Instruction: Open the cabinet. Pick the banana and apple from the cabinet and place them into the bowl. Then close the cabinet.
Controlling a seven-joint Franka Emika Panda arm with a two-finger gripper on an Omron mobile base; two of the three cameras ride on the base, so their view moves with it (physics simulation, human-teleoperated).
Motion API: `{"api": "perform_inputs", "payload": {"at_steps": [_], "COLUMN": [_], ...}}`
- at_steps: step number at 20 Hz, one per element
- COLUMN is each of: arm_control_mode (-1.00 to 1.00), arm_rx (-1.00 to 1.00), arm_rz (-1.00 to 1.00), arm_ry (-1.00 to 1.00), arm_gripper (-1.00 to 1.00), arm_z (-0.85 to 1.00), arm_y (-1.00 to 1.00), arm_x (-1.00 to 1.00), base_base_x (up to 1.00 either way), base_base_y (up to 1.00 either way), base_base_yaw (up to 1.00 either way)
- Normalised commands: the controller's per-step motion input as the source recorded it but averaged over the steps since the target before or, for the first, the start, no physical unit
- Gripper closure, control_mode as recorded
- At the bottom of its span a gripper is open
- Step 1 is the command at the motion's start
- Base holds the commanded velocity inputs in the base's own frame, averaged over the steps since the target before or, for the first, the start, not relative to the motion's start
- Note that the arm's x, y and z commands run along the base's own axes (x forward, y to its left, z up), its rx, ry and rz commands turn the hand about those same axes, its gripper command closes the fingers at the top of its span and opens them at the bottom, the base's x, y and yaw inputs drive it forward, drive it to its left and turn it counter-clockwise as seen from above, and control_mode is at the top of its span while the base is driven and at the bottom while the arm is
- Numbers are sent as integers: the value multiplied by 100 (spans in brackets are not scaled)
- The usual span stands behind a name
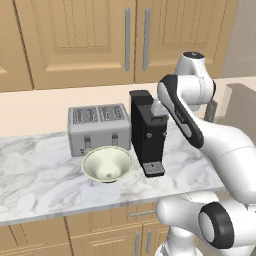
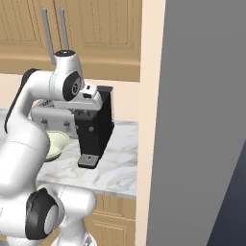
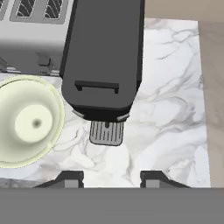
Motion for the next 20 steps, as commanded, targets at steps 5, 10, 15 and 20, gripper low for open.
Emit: {"api": "perform_inputs", "payload": {"at_steps": [5,10,15,20], "arm_control_mode": [-100,-100,-100,-100], "arm_rx": [0,0,0,0], "arm_rz": [0,0,0,0], "arm_ry": [-13,-22,-28,-31], "arm_gripper": [-100,-100,-100,-100], "arm_z": [0,3,20,39], "arm_y": [0,11,31,28], "arm_x": [-13,-15,-3,-12], "base_base_x": [0,0,0,0], "base_base_y": [0,0,0,0], "base_base_yaw": [0,0,0,0]}}
